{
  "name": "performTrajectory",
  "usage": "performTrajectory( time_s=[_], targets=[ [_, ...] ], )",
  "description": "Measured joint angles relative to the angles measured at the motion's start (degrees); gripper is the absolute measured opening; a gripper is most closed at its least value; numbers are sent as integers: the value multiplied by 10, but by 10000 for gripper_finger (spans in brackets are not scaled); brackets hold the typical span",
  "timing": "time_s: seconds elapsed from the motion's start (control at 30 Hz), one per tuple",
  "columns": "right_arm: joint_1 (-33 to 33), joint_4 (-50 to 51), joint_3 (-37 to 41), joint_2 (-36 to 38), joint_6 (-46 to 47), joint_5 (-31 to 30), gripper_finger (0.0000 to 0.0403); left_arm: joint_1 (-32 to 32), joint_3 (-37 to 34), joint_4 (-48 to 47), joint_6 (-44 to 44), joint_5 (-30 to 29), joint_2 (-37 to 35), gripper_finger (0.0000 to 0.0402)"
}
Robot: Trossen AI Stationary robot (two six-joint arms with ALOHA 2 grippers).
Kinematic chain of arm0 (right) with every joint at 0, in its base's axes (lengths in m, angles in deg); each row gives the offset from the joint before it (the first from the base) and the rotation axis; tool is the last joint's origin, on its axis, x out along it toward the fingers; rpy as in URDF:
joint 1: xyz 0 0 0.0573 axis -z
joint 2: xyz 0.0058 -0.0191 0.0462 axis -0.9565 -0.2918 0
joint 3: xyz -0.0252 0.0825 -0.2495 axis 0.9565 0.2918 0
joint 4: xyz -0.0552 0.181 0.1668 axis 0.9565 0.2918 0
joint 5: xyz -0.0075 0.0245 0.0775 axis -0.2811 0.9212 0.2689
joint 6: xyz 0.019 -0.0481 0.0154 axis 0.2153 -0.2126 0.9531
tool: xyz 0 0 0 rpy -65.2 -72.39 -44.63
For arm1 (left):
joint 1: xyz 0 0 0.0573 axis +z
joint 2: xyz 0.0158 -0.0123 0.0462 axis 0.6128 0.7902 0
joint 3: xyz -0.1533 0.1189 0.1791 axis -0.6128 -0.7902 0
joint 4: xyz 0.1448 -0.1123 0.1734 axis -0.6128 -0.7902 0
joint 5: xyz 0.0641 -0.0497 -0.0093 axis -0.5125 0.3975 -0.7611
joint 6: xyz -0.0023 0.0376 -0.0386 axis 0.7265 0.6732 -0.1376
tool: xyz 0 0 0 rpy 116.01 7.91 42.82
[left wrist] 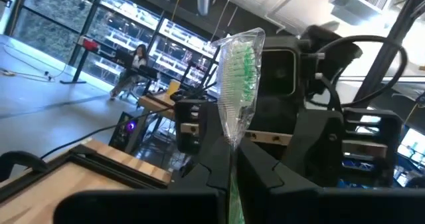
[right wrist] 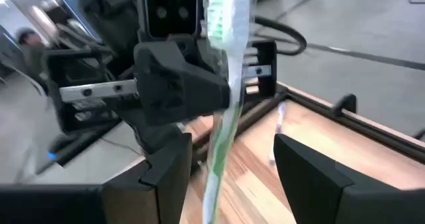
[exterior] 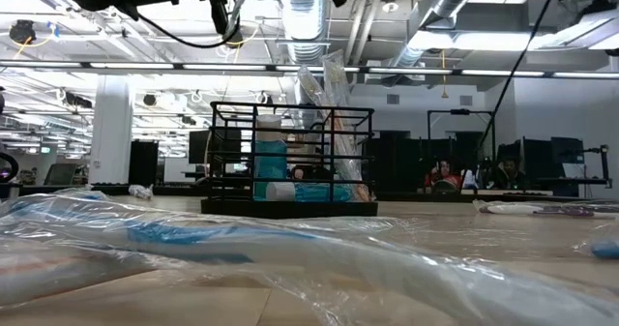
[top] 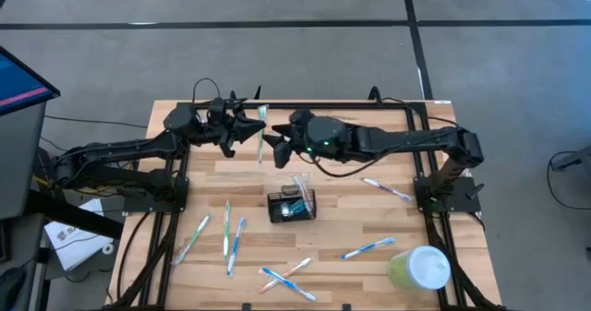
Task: Pick & Place toothbrushing station
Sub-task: Put the top right green toothbrush into the bottom right section of the mesh organizer
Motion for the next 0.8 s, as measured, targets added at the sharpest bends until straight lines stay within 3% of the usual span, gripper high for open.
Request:
performTrajectory(
  time_s=[0.17, 0.8],
  targets=[
    [0, 47, -45, -29, 13, 1, 205, 0, 0, -1, 1, -2, 0, 2],
    [13, 37, -45, -29, 15, 18, 204, -2, 0, -2, 2, 0, 0, 3]
  ],
)
